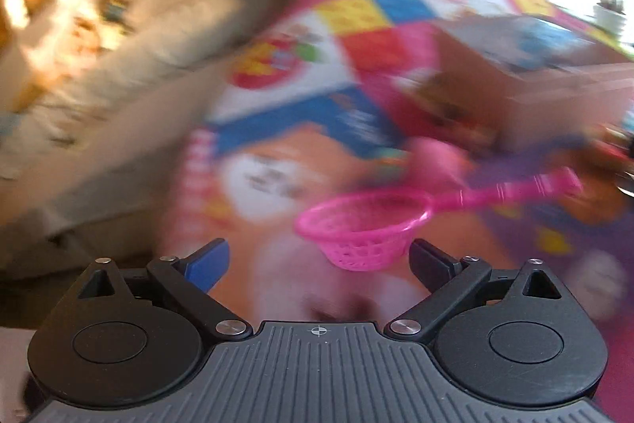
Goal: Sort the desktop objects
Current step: 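Grasp the pink keychain toy with the right gripper while the left gripper holds the strainer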
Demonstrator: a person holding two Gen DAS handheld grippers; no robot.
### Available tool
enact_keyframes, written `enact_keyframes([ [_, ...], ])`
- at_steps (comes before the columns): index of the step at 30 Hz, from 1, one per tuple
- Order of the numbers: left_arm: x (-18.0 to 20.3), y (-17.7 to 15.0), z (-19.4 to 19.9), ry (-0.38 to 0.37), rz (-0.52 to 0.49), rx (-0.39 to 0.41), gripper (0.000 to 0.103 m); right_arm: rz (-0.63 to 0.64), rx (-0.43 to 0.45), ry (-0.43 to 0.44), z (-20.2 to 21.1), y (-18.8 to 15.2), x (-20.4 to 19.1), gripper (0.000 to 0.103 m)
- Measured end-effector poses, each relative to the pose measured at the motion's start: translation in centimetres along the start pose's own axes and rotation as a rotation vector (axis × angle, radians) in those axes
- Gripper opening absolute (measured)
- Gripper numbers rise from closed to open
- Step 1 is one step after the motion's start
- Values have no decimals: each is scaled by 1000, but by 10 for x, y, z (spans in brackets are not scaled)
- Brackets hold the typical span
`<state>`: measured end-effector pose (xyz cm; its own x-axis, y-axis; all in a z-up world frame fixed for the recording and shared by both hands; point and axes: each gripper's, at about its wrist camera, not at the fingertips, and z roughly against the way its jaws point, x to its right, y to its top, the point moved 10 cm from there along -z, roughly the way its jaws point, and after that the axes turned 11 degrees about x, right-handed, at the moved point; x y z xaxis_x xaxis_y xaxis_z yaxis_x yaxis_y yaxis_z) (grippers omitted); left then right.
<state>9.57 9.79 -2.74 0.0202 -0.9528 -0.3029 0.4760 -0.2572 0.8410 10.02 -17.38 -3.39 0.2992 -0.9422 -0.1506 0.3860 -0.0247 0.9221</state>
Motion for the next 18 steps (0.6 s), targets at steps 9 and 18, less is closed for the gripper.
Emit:
enact_keyframes([
  [9, -10, 1, 6, -154, 320, -55, 101, 11, -2, 7, -1, -1, -2, 100],
  [18, -13, 5, -51, 6, 281, -79, 101, 25, 1, 7, 0, -1, -4, 100],
])
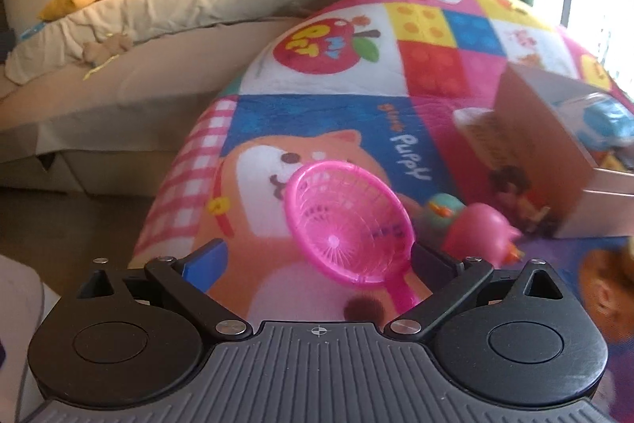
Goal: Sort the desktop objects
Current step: 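Grasp the pink keychain toy with the right gripper while the left gripper holds the strainer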
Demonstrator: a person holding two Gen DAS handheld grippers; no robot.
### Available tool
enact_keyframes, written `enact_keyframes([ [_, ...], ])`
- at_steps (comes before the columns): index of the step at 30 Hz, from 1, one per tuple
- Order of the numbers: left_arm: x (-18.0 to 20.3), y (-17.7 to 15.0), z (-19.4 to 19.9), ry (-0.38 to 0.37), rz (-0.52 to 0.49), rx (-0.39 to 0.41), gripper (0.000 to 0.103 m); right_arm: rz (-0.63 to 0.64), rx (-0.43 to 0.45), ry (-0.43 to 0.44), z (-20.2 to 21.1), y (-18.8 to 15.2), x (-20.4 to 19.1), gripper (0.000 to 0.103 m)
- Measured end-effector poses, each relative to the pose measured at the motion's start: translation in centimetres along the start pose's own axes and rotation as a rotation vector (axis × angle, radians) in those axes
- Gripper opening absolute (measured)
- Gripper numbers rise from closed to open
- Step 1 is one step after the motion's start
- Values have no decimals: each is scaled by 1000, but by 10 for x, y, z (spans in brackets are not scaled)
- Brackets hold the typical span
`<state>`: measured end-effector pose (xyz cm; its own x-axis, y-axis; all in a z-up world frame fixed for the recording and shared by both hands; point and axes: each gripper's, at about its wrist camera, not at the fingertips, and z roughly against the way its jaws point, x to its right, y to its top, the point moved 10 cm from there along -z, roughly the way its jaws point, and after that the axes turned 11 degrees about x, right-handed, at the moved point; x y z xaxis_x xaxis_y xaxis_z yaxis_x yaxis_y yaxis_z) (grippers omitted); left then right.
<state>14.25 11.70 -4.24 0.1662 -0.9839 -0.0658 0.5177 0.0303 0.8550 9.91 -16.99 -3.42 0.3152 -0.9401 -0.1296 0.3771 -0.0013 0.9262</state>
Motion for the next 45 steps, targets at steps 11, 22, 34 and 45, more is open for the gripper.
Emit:
enact_keyframes([
  [11, 27, -2, -12, -21, -174, 32, 85, 93, -67, 1, -8, -5, -8, 100],
  [22, 106, -29, 77, -532, -213, 30, 86, 159, -64, 30, -4, 3, -10, 101],
  [34, 147, -52, 85, -511, -304, -14, 100, 153, -162, 40, -30, -14, -14, 53],
  [45, 148, -34, 83, -460, -280, 11, 88, 182, -158, 47, 12, 4, -4, 47],
])
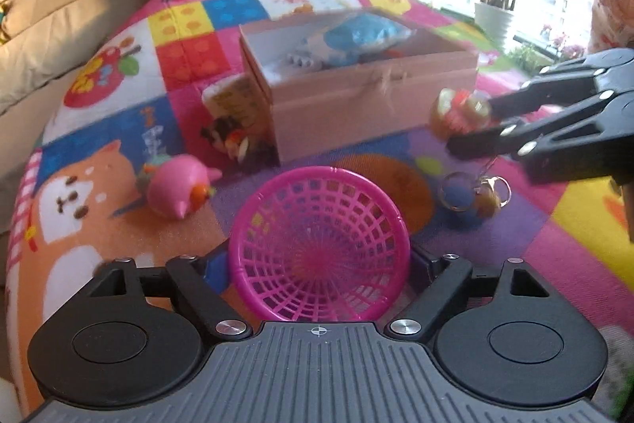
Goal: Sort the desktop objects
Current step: 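Drop the strainer into the pink box with the left gripper while the right gripper drops the keychain toy in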
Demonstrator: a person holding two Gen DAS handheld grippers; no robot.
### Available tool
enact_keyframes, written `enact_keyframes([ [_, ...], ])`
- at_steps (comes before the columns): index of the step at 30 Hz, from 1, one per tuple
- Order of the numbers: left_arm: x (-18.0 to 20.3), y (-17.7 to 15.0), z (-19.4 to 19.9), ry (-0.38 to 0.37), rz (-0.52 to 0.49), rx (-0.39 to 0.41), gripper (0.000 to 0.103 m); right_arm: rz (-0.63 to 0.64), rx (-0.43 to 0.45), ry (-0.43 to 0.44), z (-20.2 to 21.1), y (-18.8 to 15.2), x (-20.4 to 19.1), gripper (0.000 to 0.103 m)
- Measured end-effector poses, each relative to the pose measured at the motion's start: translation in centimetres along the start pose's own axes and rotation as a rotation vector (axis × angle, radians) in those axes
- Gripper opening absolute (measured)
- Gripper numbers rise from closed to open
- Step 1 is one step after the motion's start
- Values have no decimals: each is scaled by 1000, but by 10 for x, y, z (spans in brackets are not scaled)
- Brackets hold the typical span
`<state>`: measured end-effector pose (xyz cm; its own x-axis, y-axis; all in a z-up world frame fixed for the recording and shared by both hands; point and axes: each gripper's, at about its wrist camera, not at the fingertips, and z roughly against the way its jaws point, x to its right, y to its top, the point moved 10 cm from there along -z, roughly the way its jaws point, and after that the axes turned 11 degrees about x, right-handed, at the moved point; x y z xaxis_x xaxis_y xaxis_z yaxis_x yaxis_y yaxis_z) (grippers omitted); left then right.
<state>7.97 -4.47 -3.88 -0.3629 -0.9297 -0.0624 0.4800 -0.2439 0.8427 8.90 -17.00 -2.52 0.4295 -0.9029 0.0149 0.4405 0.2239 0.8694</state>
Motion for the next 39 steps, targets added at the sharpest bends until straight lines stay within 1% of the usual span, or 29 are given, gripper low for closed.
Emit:
enact_keyframes([
  [2, 0, 31, 18, -12, -15, 77, 88, 29, 52, -16, 19, 17, 5, 47],
  [5, -4, 91, 51, -6, -44, 230, 88, 83, 208, -42, 61, 66, 10, 47],
  [7, -9, 128, 66, 19, -69, 319, 88, 91, 316, -49, 89, 100, 14, 47],
  [9, -13, 157, 69, 52, -95, 374, 88, 95, 397, -49, 110, 128, 17, 47],
  [11, -15, 175, 60, 60, -96, 390, 88, 97, 451, -57, 121, 145, 21, 47],
  [14, -17, 190, 29, 29, -63, 372, 88, 95, 498, -78, 129, 158, 31, 47],
  [17, -19, 198, -14, 8, -20, 328, 88, 75, 512, -99, 130, 161, 44, 47],
  [20, -17, 210, -54, -20, -19, 312, 88, 50, 512, -121, 124, 159, 58, 47],
  [21, -14, 209, -64, -44, -17, 302, 88, 37, 507, -125, 120, 159, 63, 47],
  [22, -11, 205, -73, -69, -12, 284, 93, 22, 499, -127, 114, 158, 68, 47],
  [23, -7, 199, -88, -90, -19, 244, 99, 11, 490, -130, 108, 157, 73, 47],
  [24, -6, 193, -100, -84, -34, 218, 98, -1, 476, -132, 100, 156, 78, 47],
  [26, -12, 177, -114, -34, -56, 179, 98, -16, 456, -136, 86, 153, 83, 47],
  [28, -23, 161, -115, -31, -1, 158, 98, -27, 437, -128, 73, 151, 86, 47],
  [30, -35, 145, -102, -21, 63, 151, 99, -42, 421, -111, 64, 149, 86, 47],
  [33, -47, 120, -73, 16, 91, 173, 101, -67, 392, -72, 52, 147, 85, 47],
  [35, -54, 103, -58, 31, 109, 171, 101, -92, 370, -37, 40, 150, 81, 47],
  [37, -57, 81, -42, 35, 136, 151, 102, -122, 344, 2, 25, 155, 76, 47],
  [39, -64, 61, -29, 54, 158, 130, 102, -148, 321, 46, 9, 160, 66, 47],
])
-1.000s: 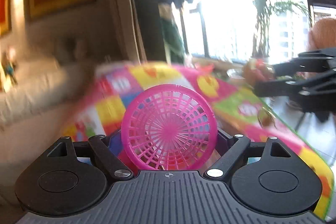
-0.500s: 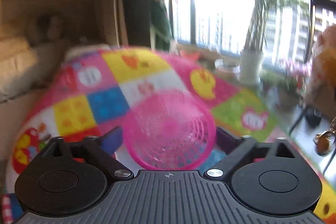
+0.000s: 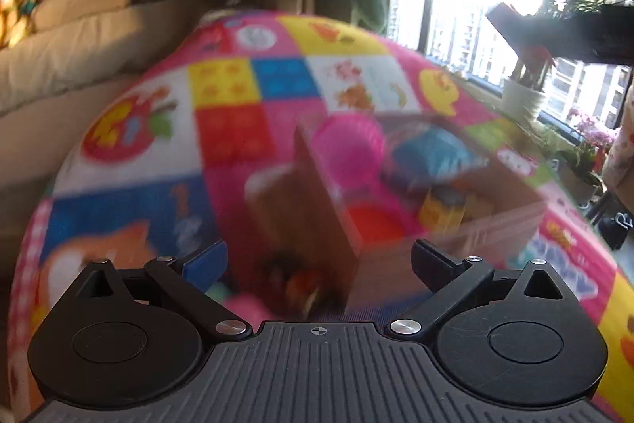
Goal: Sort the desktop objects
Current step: 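Drop the strainer into the pink box with the left gripper while the right gripper drops the keychain toy in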
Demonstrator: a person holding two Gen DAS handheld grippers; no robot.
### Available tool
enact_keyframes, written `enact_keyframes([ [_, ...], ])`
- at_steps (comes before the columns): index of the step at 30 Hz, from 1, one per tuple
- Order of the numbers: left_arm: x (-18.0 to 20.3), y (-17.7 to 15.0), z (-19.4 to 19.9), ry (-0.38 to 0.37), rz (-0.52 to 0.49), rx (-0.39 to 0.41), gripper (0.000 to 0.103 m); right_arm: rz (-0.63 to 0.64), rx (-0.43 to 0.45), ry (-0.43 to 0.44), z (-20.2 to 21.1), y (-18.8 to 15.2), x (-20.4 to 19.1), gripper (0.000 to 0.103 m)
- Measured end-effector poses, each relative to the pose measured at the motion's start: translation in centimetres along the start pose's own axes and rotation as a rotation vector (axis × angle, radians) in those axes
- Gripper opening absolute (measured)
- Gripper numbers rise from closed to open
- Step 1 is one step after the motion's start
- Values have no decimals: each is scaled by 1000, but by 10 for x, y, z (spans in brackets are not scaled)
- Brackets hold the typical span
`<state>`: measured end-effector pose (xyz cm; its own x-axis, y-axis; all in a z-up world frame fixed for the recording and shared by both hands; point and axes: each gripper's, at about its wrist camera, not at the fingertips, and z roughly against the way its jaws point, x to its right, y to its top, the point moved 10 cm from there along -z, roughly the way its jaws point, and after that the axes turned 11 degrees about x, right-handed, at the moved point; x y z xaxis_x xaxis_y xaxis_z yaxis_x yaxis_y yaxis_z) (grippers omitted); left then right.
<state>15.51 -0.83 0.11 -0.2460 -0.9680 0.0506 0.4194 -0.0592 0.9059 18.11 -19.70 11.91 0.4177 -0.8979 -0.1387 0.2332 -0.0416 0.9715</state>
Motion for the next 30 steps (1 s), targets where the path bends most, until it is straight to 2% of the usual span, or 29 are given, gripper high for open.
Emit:
enact_keyframes([
  [3, -18, -19, 20, 62, -3, 16, 102, -42, -60, 38, -27, -9, -12, 49],
  [5, -29, -32, 30, 96, -13, 19, 103, -53, -85, 18, -37, -17, -16, 63],
  [11, -66, -59, 38, 194, 31, -9, 103, 6, -120, -6, -40, -36, -33, 63],
  [16, -84, -62, 42, 250, 72, -11, 103, 121, -161, 51, -43, -53, -76, 63],
  [18, -88, -64, 42, 271, 69, -19, 103, 166, -189, 84, -48, -62, -97, 58],
  [19, -89, -66, 42, 275, 70, -24, 103, 173, -214, 104, -55, -68, -108, 45],
  [20, -89, -69, 41, 278, 70, -31, 103, 167, -249, 128, -62, -74, -118, 39],
  [22, -88, -73, 39, 275, 73, -44, 103, 166, -297, 151, -79, -84, -135, 39],
  [24, -87, -72, 40, 273, 64, -35, 103, 211, -341, 135, -99, -97, -147, 39],
  [28, -82, -75, 38, 267, 39, -44, 103, 343, -383, 17, -140, -126, -153, 39],
  [30, -81, -75, 38, 265, 31, -42, 103, 392, -415, -14, -154, -141, -151, 39],
])
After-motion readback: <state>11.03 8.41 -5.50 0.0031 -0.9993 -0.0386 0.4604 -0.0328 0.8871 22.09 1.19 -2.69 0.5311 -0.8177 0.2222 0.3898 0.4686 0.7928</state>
